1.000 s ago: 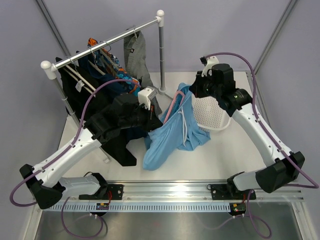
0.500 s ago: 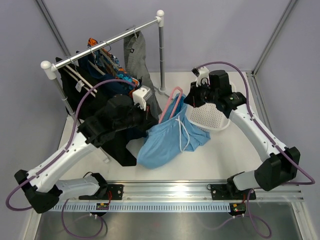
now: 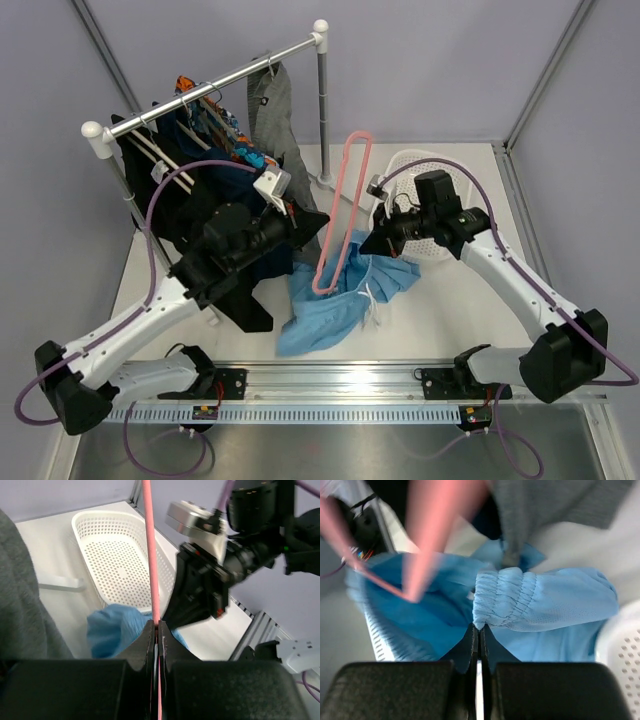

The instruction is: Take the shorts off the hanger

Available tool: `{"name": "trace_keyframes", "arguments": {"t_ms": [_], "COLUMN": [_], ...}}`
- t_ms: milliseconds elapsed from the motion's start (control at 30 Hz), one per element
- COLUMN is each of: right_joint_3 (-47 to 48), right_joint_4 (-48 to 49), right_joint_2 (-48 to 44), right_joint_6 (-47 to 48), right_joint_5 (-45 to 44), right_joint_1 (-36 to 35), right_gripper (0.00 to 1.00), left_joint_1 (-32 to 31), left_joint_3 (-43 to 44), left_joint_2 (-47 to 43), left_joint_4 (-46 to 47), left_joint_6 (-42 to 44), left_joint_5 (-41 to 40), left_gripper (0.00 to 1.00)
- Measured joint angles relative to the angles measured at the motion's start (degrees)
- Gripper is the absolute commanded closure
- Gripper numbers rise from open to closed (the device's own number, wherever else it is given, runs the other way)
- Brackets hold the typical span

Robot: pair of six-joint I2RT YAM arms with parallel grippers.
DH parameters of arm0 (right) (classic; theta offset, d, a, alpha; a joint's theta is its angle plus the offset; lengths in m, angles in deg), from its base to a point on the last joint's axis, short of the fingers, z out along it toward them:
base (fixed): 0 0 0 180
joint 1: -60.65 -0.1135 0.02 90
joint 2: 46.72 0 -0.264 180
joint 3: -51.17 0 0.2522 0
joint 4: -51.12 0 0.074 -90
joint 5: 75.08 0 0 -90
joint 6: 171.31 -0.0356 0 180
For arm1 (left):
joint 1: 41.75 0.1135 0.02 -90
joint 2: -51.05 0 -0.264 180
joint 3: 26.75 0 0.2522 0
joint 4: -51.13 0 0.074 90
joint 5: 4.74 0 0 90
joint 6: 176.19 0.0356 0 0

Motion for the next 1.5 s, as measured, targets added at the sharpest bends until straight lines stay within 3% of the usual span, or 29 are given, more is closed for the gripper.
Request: {"name": "trace_keyframes", "arguments": {"t_ms": [233,333,433,467,600,700,867,967,1133,1500], "right_joint_3": [-1.5,-3.0,-3.1,-2.9,1.9,10.4,19.6,23.5,34.9,33.2], "right_joint_4": [-2.1,-2.7,-5.0,-6.4,-17.1,-31.0,-39.1,-43.3,-44.3,-44.7], "right_joint_2": [-4.7,-6.0,-6.7,-7.0,-6.9,-5.3,-5.0,-6.4,-4.1,6.6], "right_joint_6": [6.0,7.5,10.6,12.6,24.1,41.5,63.0,69.1,69.9,61.6], "right_joint_5": [2.5,1.2,0.5,0.4,2.1,5.4,7.8,8.1,9.2,5.2], "right_joint_1": [-4.1,-4.1,-3.5,-2.9,1.2,5.4,6.0,5.6,4.1,-9.6], "right_gripper": [1.00,0.94,0.62,0.44,0.25,0.18,0.13,0.14,0.13,0.17], "left_joint_1": [-0.1,-0.1,-0.1,-0.1,-0.1,-0.1,-0.1,-0.1,-0.1,-0.3], "left_joint_3": [-6.0,-3.7,1.5,3.5,8.5,8.9,8.9,8.9,8.9,9.4], "left_joint_2": [6.8,8.0,7.8,7.6,3.1,-2.1,-4.9,-4.0,-1.6,0.2], "left_joint_4": [18.0,17.3,11.8,8.8,-4.3,-14.9,-28.5,-34.9,-40.2,-41.2], "left_joint_6": [0.2,3.7,9.2,11.0,16.8,20.1,23.9,25.9,28.1,32.2], "left_joint_5": [-1.4,-1.4,-1.0,-0.6,1.3,4.3,9.6,11.2,12.9,17.0], "left_gripper": [1.00,1.00,1.00,1.00,1.00,1.00,1.00,1.00,1.00,1.00]}}
